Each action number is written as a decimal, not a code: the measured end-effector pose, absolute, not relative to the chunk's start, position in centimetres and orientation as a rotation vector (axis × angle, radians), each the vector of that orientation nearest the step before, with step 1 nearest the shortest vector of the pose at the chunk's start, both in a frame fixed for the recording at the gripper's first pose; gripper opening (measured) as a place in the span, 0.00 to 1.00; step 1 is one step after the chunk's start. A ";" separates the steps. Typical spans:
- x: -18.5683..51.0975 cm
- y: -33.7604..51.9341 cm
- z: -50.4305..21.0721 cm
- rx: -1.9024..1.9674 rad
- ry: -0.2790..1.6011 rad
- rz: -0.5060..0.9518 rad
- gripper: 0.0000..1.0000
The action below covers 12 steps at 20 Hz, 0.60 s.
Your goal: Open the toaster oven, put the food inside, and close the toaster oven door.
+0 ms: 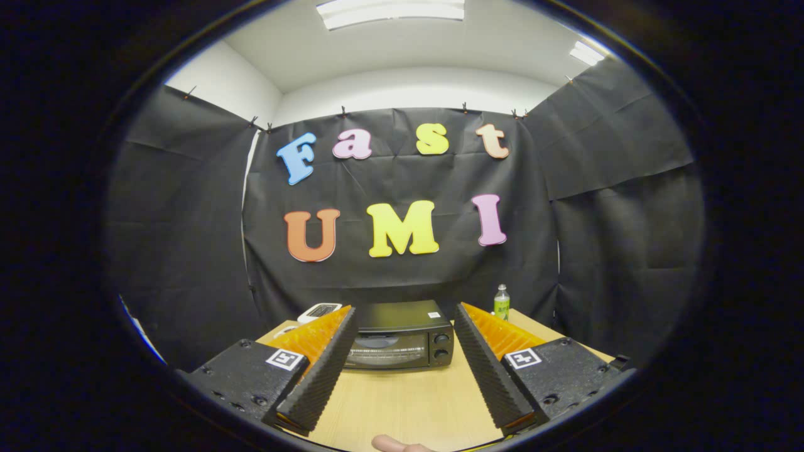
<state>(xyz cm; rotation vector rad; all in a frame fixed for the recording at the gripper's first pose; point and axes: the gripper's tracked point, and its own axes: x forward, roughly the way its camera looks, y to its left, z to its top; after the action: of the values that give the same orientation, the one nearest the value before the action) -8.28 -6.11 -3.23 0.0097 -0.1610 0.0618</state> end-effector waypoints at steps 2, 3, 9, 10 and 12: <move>-8.0 -6.0 -3.7 0.001 -0.155 0.059 1.00; -7.9 -5.8 -3.9 -0.003 -0.151 0.059 1.00; -7.5 -5.9 -4.9 -0.033 -0.153 0.024 1.00; -7.4 -5.8 -5.0 -0.032 -0.150 0.026 1.00; -7.4 -5.4 -5.4 -0.026 -0.139 0.039 1.00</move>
<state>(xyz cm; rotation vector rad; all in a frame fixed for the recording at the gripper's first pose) -7.36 -5.36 -5.38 -0.0263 -0.1390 0.0387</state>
